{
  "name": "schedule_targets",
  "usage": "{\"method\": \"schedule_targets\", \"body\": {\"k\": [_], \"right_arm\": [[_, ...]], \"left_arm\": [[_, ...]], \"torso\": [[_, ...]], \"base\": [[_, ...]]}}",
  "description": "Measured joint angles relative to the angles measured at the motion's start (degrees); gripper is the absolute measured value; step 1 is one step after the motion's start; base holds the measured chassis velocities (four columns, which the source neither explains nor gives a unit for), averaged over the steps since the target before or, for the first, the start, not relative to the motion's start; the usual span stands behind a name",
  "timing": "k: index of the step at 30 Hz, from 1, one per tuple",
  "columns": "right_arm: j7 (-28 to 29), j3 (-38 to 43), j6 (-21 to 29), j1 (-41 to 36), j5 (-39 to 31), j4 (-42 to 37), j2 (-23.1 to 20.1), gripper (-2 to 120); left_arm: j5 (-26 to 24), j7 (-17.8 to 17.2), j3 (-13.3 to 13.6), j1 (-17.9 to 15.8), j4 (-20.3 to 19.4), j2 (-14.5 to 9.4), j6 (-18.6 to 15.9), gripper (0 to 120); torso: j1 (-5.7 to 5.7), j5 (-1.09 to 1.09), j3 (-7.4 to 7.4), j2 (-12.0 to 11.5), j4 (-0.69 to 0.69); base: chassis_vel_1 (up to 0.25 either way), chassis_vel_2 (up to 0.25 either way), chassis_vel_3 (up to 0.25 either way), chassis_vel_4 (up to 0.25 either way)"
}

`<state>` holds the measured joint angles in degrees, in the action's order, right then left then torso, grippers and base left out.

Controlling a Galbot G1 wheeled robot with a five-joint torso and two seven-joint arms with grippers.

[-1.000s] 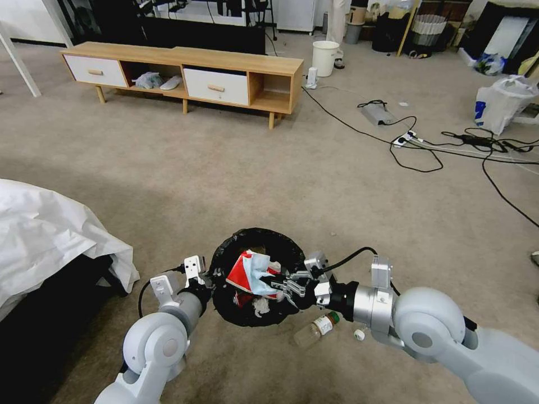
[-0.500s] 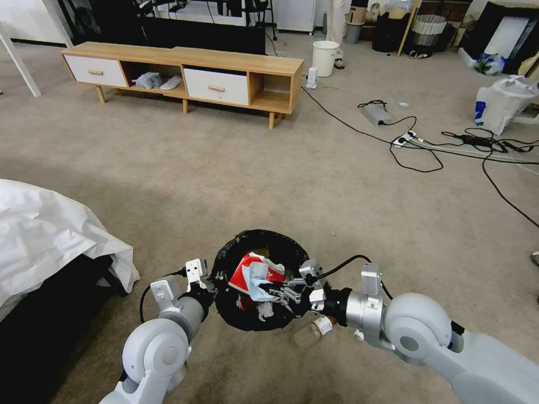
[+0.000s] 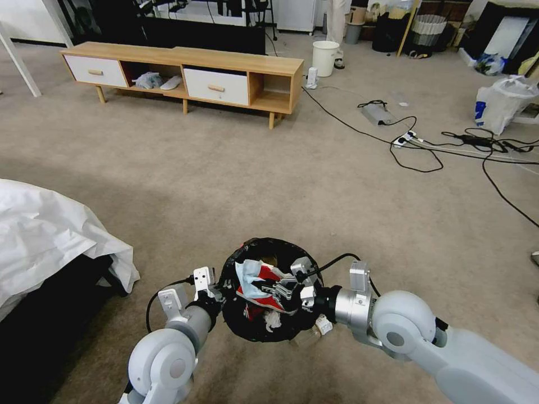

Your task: Pick up the trash bin and place the garbage on the floor into it.

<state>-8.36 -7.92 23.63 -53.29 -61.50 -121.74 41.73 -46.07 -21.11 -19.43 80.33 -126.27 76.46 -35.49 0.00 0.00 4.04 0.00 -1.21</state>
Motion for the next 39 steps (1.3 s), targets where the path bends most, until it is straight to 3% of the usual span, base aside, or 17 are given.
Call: {"method": "schedule_targets", "body": {"k": [15,26,39], "right_arm": [[0.13,0.31,-0.01,-1.03,0.76,1.59,-1.07,0],[0.51,0.9,1.32,0.31,-2.87,-1.47,-6.01,0],[2.84,-1.23,1.8,1.76,-3.92,-1.1,-5.19,0]], "left_arm": [[-0.36,0.01,-0.35,-0.18,-0.43,-0.43,0.0,0],[2.58,0.56,-0.3,-0.51,0.95,-0.05,0.2,0],[4.85,1.33,0.63,0.39,0.77,1.09,0.31,0]], "torso": [[0.0,0.0,0.0,0.0,0.0],[0.0,0.0,0.0,0.0,0.0],[0.0,0.0,0.0,0.0,0.0]], "base": [[0.0,0.0,0.0,0.0],[0.0,0.0,0.0,0.0],[0.0,0.0,0.0,0.0]]}}
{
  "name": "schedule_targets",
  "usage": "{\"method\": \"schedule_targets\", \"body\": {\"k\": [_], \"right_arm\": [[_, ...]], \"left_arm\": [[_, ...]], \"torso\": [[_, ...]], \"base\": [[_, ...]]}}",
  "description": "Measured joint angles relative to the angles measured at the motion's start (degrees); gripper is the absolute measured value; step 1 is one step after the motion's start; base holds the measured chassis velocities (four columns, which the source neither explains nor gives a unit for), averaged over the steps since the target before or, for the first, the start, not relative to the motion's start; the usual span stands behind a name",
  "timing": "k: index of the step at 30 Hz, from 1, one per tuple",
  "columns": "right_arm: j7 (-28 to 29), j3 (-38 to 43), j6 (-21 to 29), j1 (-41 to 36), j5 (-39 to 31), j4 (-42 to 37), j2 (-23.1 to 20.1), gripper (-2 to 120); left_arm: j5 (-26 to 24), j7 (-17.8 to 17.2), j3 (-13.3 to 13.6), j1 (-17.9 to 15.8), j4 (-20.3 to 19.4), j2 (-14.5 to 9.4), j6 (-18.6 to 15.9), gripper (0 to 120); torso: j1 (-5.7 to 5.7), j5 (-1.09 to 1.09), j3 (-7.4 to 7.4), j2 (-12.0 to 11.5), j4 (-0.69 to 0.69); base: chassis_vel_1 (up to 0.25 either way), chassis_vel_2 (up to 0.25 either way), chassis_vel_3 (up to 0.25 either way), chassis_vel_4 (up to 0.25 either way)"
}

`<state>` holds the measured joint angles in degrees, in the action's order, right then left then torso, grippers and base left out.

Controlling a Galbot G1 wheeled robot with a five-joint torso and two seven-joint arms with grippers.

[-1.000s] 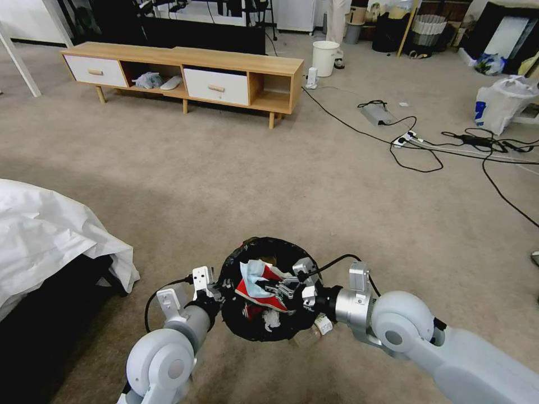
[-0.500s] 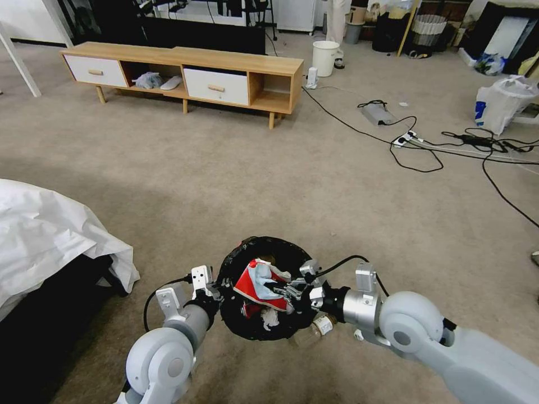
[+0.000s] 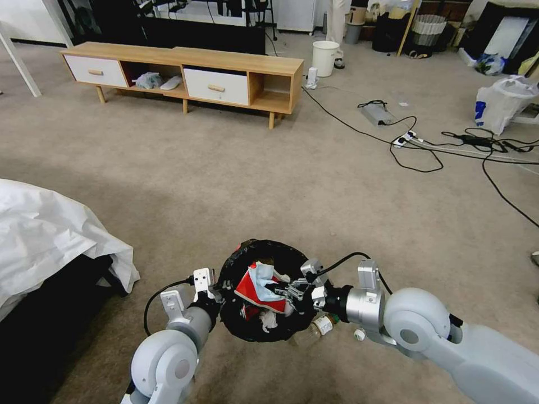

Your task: Pick up the trash bin and place the garbage on the floor into it.

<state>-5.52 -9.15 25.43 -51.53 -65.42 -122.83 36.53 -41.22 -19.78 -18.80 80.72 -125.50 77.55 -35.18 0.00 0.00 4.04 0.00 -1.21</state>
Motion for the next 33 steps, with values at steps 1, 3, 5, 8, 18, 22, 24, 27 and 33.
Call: {"method": "schedule_targets", "body": {"k": [1,3,5,8,18,22,24,27,33], "right_arm": [[0.0,0.0,0.0,0.0,0.0,0.0,0.0,0],[0.17,-0.29,0.01,0.19,0.04,0.29,0.3,0],[0.71,-0.91,0.03,0.53,0.05,0.6,0.76,0],[1.45,-1.51,0.08,0.75,0.06,1.07,1.39,2],[2.56,-1.72,0.11,0.51,0.09,1.23,1.97,36],[2.58,-1.28,0.09,0.17,0.01,0.83,1.63,53],[2.58,-1.04,0.07,-0.04,0.01,0.79,1.48,60],[2.58,-0.53,0.05,-0.55,0.05,0.59,1.25,70],[2.58,0.39,-0.02,-1.11,0.05,0.12,0.76,91]], "left_arm": [[0.0,0.0,0.0,0.0,0.0,0.0,0.0,0],[0.08,0.03,0.22,0.11,-0.19,0.27,0.0,0],[0.26,0.06,0.46,0.21,-0.25,0.62,0.0,0],[0.5,0.06,0.61,0.26,-0.28,0.99,0.0,0],[0.52,0.05,0.37,0.24,-0.42,1.05,0.0,0],[0.39,-0.06,0.31,0.13,-0.44,1.04,0.0,0],[0.37,-0.08,0.29,0.13,-0.44,1.06,0.01,0],[0.36,-0.11,0.24,0.12,-0.43,1.11,0.0,0],[0.37,-0.12,-0.16,-0.03,-0.1,1.13,0.0,0]], "torso": [[0.0,0.0,0.0,0.0,0.0],[0.0,0.0,0.0,0.0,0.0],[0.0,0.0,0.0,0.0,0.0],[0.0,0.0,0.0,0.0,0.0],[0.0,0.0,0.0,0.0,0.0],[0.0,0.0,0.0,0.0,0.0],[0.0,0.0,0.0,0.0,0.0],[0.0,0.0,0.0,0.0,0.0],[0.0,0.0,0.0,0.0,0.0]], "base": [[0.0,0.0,0.0,0.0],[0.0,0.0,0.0,0.0],[0.0,0.0,0.0,0.0],[0.0,0.0,0.0,0.0],[0.0,0.0,0.0,0.0],[0.0,0.0,0.0,0.0],[0.0,0.0,0.0,0.0],[0.0,0.0,0.0,0.0],[0.0,0.0,0.0,0.0]]}}
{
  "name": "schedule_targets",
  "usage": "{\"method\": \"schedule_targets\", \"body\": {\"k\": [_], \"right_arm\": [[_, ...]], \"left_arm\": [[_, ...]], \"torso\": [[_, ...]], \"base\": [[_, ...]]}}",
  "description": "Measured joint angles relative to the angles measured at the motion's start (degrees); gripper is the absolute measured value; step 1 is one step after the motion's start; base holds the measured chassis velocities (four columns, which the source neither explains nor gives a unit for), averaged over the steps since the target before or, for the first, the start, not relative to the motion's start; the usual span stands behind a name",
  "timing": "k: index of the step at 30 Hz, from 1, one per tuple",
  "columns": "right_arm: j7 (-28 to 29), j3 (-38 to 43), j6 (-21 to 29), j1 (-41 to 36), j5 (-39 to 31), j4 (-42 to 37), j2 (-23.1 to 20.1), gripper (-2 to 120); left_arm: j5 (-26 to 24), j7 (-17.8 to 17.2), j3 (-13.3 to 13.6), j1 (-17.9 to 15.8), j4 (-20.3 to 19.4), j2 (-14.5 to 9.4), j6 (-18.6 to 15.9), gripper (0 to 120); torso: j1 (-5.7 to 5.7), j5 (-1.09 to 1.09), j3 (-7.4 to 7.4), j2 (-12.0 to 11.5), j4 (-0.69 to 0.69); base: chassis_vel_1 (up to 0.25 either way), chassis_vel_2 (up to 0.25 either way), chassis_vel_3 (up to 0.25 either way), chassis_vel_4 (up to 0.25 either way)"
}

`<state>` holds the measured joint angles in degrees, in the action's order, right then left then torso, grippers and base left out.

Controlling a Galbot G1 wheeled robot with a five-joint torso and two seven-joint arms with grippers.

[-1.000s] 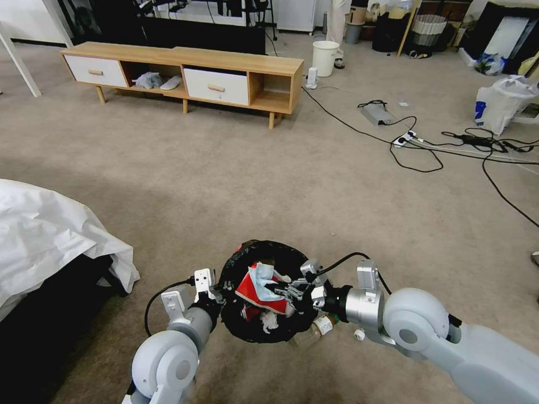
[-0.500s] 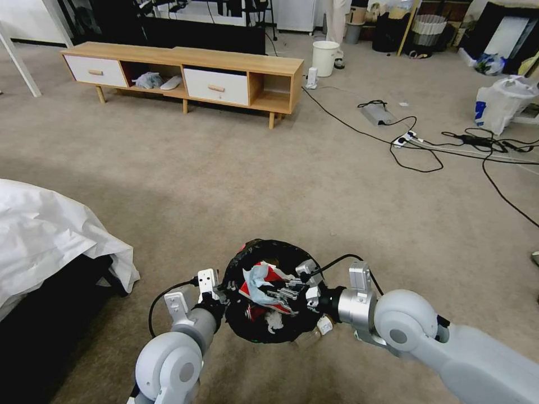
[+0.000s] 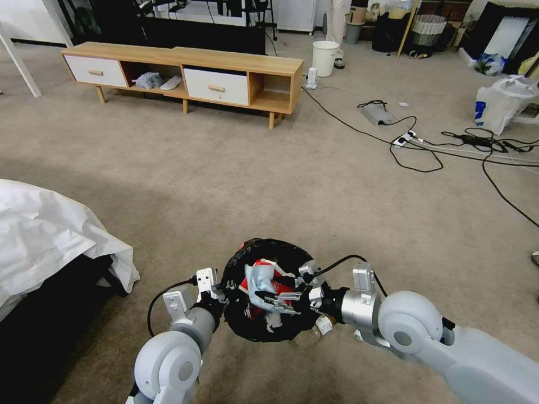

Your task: Pick up the trash bin and place the garbage on the floor into it.

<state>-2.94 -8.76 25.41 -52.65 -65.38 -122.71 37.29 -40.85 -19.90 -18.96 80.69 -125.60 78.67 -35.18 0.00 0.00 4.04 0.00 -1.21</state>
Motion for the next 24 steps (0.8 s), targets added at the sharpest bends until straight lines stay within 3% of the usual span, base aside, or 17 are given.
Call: {"method": "schedule_targets", "body": {"k": [4,24], "right_arm": [[-0.01,0.38,-0.04,-0.04,-0.03,-0.26,-0.4,99],[-0.42,1.88,-0.32,-0.51,-0.25,-1.08,-1.08,100]], "left_arm": [[-0.08,-0.01,-0.12,-0.12,0.14,-0.06,0.0,0],[-0.47,-0.18,-0.04,-0.37,0.86,-0.47,0.06,0]], "torso": [[0.0,0.0,0.0,0.0,0.0],[0.0,0.0,0.0,0.0,0.0]], "base": [[0.0,0.0,0.0,0.0],[0.0,0.0,0.0,0.0]]}}
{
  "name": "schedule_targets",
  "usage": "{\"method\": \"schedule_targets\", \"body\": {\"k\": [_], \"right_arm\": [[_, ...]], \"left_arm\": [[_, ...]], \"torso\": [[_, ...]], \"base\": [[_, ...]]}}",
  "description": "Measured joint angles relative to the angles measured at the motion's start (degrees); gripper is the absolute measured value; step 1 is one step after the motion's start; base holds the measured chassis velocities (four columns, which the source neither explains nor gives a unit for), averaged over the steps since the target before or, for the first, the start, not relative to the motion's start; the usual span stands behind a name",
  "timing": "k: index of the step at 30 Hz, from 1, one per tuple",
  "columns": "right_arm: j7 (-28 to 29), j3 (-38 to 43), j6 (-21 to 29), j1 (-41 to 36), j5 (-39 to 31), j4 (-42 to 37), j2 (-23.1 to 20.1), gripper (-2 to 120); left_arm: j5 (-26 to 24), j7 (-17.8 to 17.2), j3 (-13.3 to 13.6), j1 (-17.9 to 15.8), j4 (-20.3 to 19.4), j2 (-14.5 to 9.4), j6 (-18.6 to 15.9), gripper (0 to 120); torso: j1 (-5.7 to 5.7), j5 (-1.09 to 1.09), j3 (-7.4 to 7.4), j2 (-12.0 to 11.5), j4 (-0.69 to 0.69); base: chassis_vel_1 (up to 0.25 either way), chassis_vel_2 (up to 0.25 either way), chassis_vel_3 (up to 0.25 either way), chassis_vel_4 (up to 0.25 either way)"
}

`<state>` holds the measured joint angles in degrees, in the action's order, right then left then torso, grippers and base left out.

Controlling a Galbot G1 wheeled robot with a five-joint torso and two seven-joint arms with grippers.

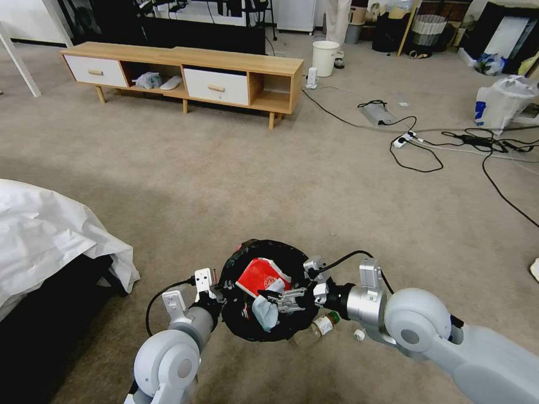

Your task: Pick up the trash bin and place the garbage on the floor into it.

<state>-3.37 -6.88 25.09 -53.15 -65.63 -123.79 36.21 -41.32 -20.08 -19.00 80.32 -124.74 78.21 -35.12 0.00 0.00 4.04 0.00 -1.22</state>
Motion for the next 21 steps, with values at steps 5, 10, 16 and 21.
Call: {"method": "schedule_targets", "body": {"k": [5,10,16,21], "right_arm": [[-0.15,0.64,-0.12,-0.12,0.04,-0.39,-0.07,100],[-0.43,1.49,-0.35,-0.43,0.05,-0.67,-0.34,100],[-0.88,5.16,-0.6,-1.94,-0.49,-1.8,-2.06,100],[-1.59,10.55,-0.92,-5.87,-0.42,-2.53,-4.0,100]], "left_arm": [[-0.74,-0.43,0.02,-0.28,0.33,0.0,0.0,0],[-2.33,-1.1,0.07,-0.56,0.52,0.25,-0.04,0],[-3.17,-1.4,-0.23,-0.8,1.03,0.42,-0.08,0],[-5.34,-2.32,-0.34,-1.0,1.02,0.13,-0.26,0]], "torso": [[0.0,0.0,0.0,0.0,0.0],[0.0,0.0,0.0,0.0,0.0],[0.0,0.0,0.0,0.0,0.01],[0.0,-0.01,0.0,0.0,0.0]], "base": [[0.0,0.0,0.0,0.0],[0.0,0.0,0.0,0.0],[0.0,0.0,0.0,0.0],[0.0,0.0,0.0,0.0]]}}
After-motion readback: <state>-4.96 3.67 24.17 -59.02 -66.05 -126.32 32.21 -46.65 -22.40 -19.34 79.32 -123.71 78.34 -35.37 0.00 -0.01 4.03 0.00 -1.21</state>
